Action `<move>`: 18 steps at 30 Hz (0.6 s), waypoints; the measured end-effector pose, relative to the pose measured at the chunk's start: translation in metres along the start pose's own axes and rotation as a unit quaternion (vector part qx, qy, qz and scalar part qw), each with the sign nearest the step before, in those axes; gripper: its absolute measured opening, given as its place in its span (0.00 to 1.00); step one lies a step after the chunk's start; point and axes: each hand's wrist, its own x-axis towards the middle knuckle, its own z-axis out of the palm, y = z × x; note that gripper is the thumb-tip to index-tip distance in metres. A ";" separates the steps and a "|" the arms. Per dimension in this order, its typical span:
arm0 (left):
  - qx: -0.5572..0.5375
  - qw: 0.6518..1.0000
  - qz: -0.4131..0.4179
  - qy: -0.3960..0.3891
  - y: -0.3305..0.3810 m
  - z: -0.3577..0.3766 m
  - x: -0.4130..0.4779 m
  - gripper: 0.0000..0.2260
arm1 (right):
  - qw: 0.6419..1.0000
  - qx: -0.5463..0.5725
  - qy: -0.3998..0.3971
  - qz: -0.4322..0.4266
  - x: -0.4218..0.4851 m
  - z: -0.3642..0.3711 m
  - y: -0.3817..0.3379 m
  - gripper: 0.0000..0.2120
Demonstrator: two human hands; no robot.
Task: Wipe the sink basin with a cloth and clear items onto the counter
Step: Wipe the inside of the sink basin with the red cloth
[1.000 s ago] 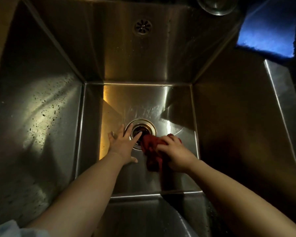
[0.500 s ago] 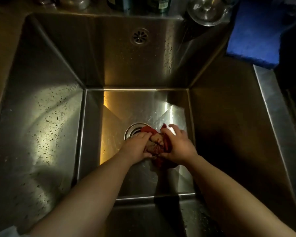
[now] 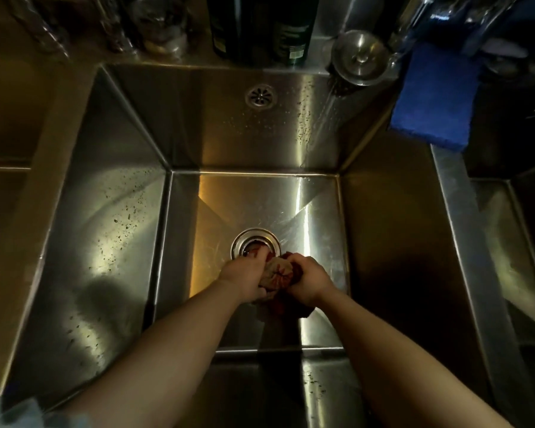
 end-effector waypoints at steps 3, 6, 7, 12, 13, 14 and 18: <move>0.036 0.999 0.018 0.008 0.003 -0.021 -0.011 0.40 | 0.998 0.052 0.017 -0.023 -0.011 -0.007 -0.020 0.12; 0.039 0.999 0.024 0.022 0.002 -0.048 -0.023 0.40 | 0.992 0.114 0.035 -0.035 -0.017 -0.014 -0.037 0.15; 0.037 0.999 0.027 0.024 0.001 -0.056 -0.027 0.39 | 0.990 0.124 0.046 -0.040 -0.018 -0.017 -0.043 0.16; 0.019 0.997 0.020 0.068 -0.002 -0.092 -0.051 0.26 | 0.980 0.168 0.096 -0.046 -0.024 -0.023 -0.077 0.24; 0.021 0.996 0.022 0.081 -0.003 -0.099 -0.056 0.25 | 0.976 0.186 0.097 -0.050 -0.028 -0.023 -0.084 0.28; 0.022 0.995 0.023 0.093 -0.004 -0.105 -0.061 0.25 | 0.973 0.203 0.097 -0.056 -0.031 -0.023 -0.091 0.32; 0.005 0.991 0.035 0.129 -0.012 -0.127 -0.088 0.29 | 0.955 0.256 0.112 -0.099 -0.048 -0.019 -0.119 0.38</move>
